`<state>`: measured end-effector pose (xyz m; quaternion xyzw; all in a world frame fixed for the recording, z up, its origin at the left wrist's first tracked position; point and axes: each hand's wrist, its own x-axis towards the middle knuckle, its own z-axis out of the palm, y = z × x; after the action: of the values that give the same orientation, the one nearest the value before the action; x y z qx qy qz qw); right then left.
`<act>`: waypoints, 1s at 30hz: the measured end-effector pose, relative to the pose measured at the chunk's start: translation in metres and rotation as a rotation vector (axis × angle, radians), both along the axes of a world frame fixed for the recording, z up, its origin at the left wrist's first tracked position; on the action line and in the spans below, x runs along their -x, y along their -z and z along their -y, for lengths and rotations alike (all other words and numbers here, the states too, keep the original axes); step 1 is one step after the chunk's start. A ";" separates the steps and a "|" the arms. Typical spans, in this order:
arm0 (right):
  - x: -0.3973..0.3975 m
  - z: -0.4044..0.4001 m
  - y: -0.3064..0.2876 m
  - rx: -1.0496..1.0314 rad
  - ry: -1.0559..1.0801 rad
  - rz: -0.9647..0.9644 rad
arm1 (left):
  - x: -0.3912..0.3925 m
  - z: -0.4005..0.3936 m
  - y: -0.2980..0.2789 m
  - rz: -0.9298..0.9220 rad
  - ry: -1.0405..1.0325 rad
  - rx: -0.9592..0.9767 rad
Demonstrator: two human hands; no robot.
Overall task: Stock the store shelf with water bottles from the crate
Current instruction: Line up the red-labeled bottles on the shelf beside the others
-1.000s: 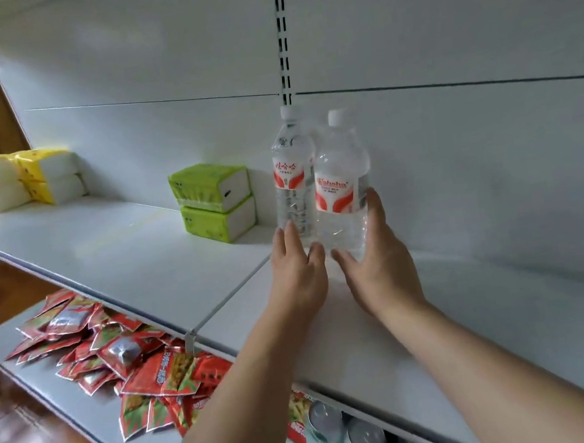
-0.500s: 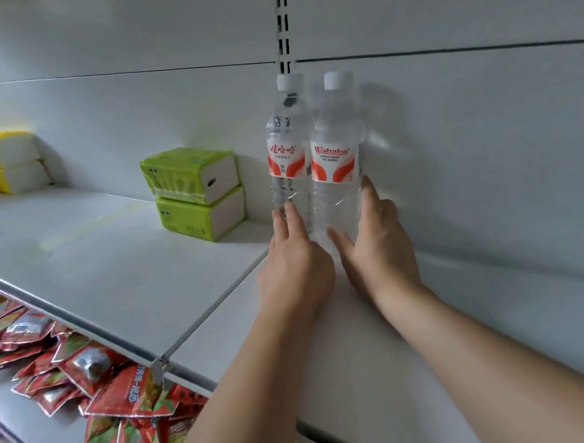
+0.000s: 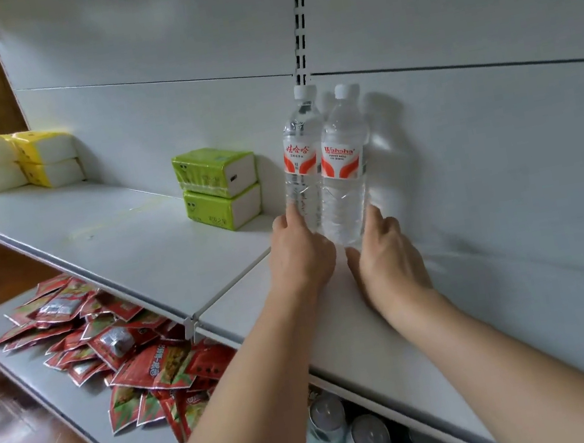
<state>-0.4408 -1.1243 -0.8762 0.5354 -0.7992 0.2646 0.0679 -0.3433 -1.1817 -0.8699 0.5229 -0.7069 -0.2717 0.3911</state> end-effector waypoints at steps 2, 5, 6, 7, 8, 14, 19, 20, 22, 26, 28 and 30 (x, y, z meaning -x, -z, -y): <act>-0.007 -0.022 -0.003 -0.088 -0.031 -0.056 | -0.008 -0.017 -0.003 0.048 0.021 -0.033; -0.025 -0.057 -0.008 -0.127 -0.097 -0.183 | -0.031 -0.049 -0.002 -0.025 0.027 -0.023; -0.033 -0.069 -0.009 -0.096 -0.140 -0.236 | -0.043 -0.062 -0.001 -0.108 0.025 0.006; -0.041 -0.081 -0.008 -0.034 -0.206 -0.274 | -0.057 -0.078 0.001 -0.210 0.027 0.037; -0.051 -0.093 -0.006 0.045 -0.294 -0.292 | -0.072 -0.094 0.003 -0.310 0.026 0.069; -0.136 -0.171 0.029 0.282 -0.730 -0.180 | -0.169 -0.196 0.035 -0.423 -0.071 0.157; -0.216 -0.231 0.086 0.100 -0.998 0.000 | -0.273 -0.276 0.092 -0.351 -0.199 -0.008; -0.230 -0.241 0.094 0.067 -1.057 0.017 | -0.293 -0.292 0.102 -0.337 -0.258 -0.031; -0.257 -0.258 0.107 0.030 -1.150 0.044 | -0.332 -0.323 0.124 -0.273 -0.391 -0.080; -0.308 -0.283 0.138 -0.019 -1.347 0.074 | -0.388 -0.386 0.181 0.097 -0.361 -0.327; -0.329 -0.295 0.154 -0.113 -1.458 0.029 | -0.405 -0.414 0.213 0.279 -0.196 -0.517; -0.347 -0.309 0.169 -0.399 -1.488 -0.077 | -0.418 -0.434 0.239 0.438 -0.086 -0.605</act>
<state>-0.0937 -0.8152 -1.0454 0.9428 -0.2583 0.0728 -0.1979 0.0747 -0.7477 -1.1089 0.6896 -0.6391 -0.3334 0.0695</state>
